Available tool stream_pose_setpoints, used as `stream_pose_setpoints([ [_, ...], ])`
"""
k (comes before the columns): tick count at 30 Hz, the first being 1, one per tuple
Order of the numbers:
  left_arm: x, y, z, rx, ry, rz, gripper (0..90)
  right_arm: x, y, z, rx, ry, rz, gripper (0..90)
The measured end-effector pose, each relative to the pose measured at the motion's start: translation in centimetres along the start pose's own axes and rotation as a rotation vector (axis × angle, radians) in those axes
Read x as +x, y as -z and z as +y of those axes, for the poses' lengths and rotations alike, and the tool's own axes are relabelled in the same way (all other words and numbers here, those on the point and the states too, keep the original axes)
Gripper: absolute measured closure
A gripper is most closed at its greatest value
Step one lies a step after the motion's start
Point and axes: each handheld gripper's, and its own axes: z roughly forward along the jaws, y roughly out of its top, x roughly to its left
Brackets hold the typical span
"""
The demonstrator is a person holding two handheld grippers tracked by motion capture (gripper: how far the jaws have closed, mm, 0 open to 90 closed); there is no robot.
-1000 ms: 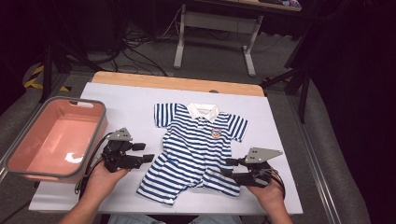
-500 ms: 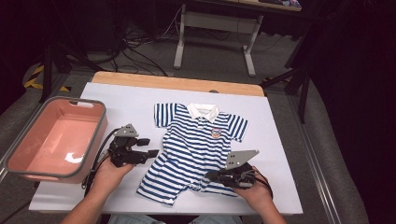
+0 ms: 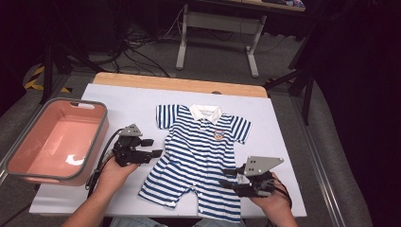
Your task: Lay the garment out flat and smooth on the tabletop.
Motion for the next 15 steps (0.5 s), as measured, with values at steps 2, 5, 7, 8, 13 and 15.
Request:
stream_pose_setpoints([
  [2, 0.4, -0.4, 0.3, 0.002, 0.0, 0.003, 37.7, -1.5, -0.4, -0.5, 0.003, -0.055, -0.067, 55.1],
  [5, 0.8, -1.2, 0.8, 0.009, 0.003, 0.009, 37.5, -3.7, -1.1, -1.3, 0.024, -0.132, -0.157, 55.1],
  [7, 1.1, -1.9, 1.1, 0.022, 0.011, 0.008, 37.7, -5.0, -1.6, -1.8, 0.037, -0.179, -0.199, 56.5],
  [8, 1.3, -2.3, 1.2, 0.034, 0.011, 0.007, 38.1, -5.7, -1.9, -2.0, 0.048, -0.203, -0.22, 56.9],
  [13, 2.3, -4.0, 1.7, 0.081, 0.036, 0.019, 43.3, -8.5, -3.6, -3.3, 0.141, -0.296, -0.301, 58.9],
  [15, 3.0, -4.6, 1.8, 0.108, 0.057, 0.017, 47.9, -9.3, -4.4, -3.8, 0.187, -0.324, -0.32, 58.9],
])
